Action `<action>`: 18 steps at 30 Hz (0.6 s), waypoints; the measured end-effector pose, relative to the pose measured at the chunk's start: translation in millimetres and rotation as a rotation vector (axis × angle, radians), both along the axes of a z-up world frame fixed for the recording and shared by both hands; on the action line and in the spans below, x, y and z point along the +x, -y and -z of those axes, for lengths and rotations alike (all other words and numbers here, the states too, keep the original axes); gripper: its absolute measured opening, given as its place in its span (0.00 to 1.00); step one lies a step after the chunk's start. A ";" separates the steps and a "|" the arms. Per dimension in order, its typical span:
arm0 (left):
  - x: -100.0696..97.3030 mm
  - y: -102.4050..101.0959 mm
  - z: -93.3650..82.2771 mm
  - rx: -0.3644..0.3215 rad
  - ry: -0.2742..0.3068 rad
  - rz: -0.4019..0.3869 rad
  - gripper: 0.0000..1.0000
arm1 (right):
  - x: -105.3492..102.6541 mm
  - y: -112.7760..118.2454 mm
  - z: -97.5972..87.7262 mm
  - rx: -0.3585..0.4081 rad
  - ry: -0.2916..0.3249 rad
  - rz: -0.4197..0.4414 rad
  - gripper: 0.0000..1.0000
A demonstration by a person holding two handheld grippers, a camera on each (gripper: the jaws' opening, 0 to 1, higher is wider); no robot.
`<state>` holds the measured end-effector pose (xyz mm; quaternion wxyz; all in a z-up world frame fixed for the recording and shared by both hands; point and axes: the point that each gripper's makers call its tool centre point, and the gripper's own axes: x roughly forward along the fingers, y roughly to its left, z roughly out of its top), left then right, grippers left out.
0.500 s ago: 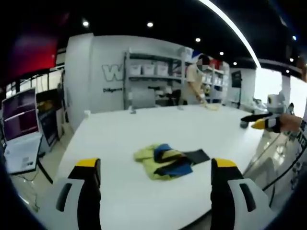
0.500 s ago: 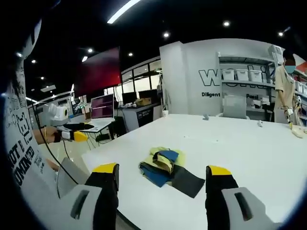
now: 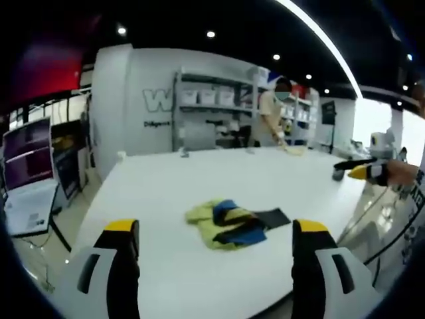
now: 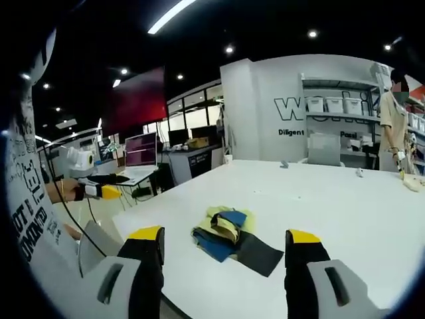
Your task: Fold the garment on the visible template until the final outline fits inside the template.
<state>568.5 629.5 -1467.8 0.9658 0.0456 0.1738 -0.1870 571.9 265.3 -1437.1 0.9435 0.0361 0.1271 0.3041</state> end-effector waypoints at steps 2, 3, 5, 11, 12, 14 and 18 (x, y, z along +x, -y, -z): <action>0.1 -0.3 -0.6 0.001 0.003 -0.003 0.89 | 0.3 -1.3 -0.4 -0.001 0.001 -0.004 0.71; 0.2 -0.4 -1.2 0.001 0.007 -0.004 0.88 | 0.4 -2.0 -0.6 -0.001 0.000 -0.006 0.71; 1.2 0.5 -3.7 -0.009 0.022 -0.005 0.88 | 0.8 -2.9 -0.4 0.002 -0.001 -0.010 0.71; 3.3 2.5 -7.6 -0.045 0.038 -0.008 0.88 | 2.0 -9.6 1.3 0.008 -0.002 -0.022 0.70; 3.4 3.5 -7.1 -0.040 0.035 -0.007 0.88 | 1.6 -11.4 2.4 0.004 -0.006 -0.025 0.70; 3.2 4.8 -5.3 -0.028 0.029 -0.001 0.88 | 2.2 -10.2 3.3 0.002 -0.006 -0.026 0.70; 3.1 6.3 -3.6 -0.027 0.023 0.003 0.88 | 1.8 -12.6 4.7 0.009 -0.015 -0.032 0.69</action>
